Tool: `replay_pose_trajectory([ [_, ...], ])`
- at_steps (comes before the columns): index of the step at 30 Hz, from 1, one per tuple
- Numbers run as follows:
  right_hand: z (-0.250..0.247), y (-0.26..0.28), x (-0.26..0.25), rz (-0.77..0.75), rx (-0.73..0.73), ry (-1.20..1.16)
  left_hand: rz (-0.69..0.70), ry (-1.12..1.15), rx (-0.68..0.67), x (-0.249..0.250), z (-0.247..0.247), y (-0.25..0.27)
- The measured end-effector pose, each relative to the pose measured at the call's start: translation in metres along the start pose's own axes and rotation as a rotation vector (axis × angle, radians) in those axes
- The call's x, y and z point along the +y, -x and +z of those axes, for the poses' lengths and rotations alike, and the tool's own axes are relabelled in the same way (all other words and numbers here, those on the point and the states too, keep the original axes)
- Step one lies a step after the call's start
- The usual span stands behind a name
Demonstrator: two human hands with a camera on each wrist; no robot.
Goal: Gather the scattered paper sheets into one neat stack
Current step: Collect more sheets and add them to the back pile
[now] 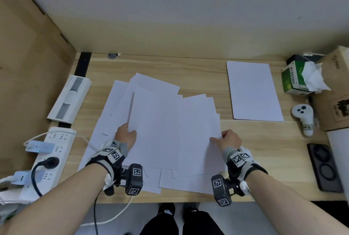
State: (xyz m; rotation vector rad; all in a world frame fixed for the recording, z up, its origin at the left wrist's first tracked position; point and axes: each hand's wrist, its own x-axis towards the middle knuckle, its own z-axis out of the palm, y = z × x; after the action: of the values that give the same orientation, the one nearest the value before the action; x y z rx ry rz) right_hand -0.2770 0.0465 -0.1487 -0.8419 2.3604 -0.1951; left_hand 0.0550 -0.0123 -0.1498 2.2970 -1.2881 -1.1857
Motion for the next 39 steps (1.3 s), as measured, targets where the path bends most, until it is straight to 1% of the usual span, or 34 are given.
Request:
replay_pose_trajectory([
  [3, -0.004, 0.003, 0.005, 0.042, -0.056, -0.093, 0.025, -0.008, 0.074, 0.002, 0.004, 0.004],
  [5, -0.005, 0.003, 0.013, 0.039, -0.066, -0.138, 0.089, 0.009, 0.130, 0.005, 0.007, 0.004],
  [6, -0.008, 0.002, 0.017, 0.030, -0.056, -0.147, 0.121, -0.012, 0.147, 0.009, 0.009, 0.003],
  [8, -0.011, 0.000, 0.024, 0.008, -0.041, -0.146, 0.139, -0.104, 0.169, 0.017, 0.013, 0.001],
  [11, -0.013, -0.003, 0.034, -0.022, -0.028, -0.149, 0.175, -0.168, 0.131, 0.028, 0.019, 0.005],
  [13, -0.015, -0.006, 0.043, -0.020, -0.019, -0.177, 0.228, -0.149, 0.077, 0.029, 0.026, 0.010],
  [15, -0.017, -0.008, 0.047, -0.023, -0.006, -0.221, 0.249, -0.115, 0.074, 0.025, 0.030, 0.008],
  [18, -0.026, -0.011, 0.055, -0.043, 0.033, -0.269, 0.230, -0.107, 0.065, 0.022, 0.037, 0.005],
  [21, -0.037, -0.016, 0.062, -0.075, 0.101, -0.249, 0.187, -0.058, 0.075, 0.023, 0.038, 0.000],
  [24, -0.045, -0.018, 0.065, -0.088, 0.177, -0.287, 0.169, -0.070, 0.144, 0.028, 0.033, -0.005],
  [26, -0.046, -0.021, 0.064, -0.061, 0.204, -0.353, 0.223, -0.144, 0.246, 0.035, 0.031, -0.003],
  [27, -0.047, -0.021, 0.062, -0.048, 0.211, -0.378, 0.260, -0.135, 0.310, 0.040, 0.031, 0.002],
  [28, -0.050, -0.021, 0.059, -0.041, 0.214, -0.397, 0.291, -0.104, 0.326, 0.045, 0.033, 0.005],
  [29, -0.052, -0.020, 0.056, -0.032, 0.217, -0.411, 0.297, -0.049, 0.260, 0.051, 0.035, 0.009],
  [30, -0.054, -0.019, 0.052, -0.029, 0.218, -0.425, 0.268, 0.072, 0.127, 0.058, 0.040, 0.013],
  [32, -0.056, -0.016, 0.043, -0.039, 0.197, -0.459, 0.122, 0.345, -0.227, 0.077, 0.048, 0.031],
  [33, -0.057, -0.013, 0.037, -0.049, 0.171, -0.475, 0.078, 0.359, -0.355, 0.086, 0.051, 0.040],
  [34, -0.056, -0.010, 0.030, -0.064, 0.138, -0.493, 0.074, 0.313, -0.465, 0.094, 0.054, 0.049],
  [35, -0.055, -0.007, 0.022, -0.078, 0.102, -0.513, 0.085, 0.265, -0.530, 0.098, 0.058, 0.054],
  [36, -0.052, -0.004, 0.013, -0.089, 0.063, -0.536, 0.119, 0.225, -0.544, 0.098, 0.063, 0.057],
  [37, -0.047, -0.001, 0.003, -0.105, 0.019, -0.552, 0.150, 0.191, -0.520, 0.097, 0.062, 0.058],
  [39, -0.036, 0.004, -0.012, -0.118, -0.069, -0.571, 0.193, 0.146, -0.415, 0.085, 0.060, 0.049],
])
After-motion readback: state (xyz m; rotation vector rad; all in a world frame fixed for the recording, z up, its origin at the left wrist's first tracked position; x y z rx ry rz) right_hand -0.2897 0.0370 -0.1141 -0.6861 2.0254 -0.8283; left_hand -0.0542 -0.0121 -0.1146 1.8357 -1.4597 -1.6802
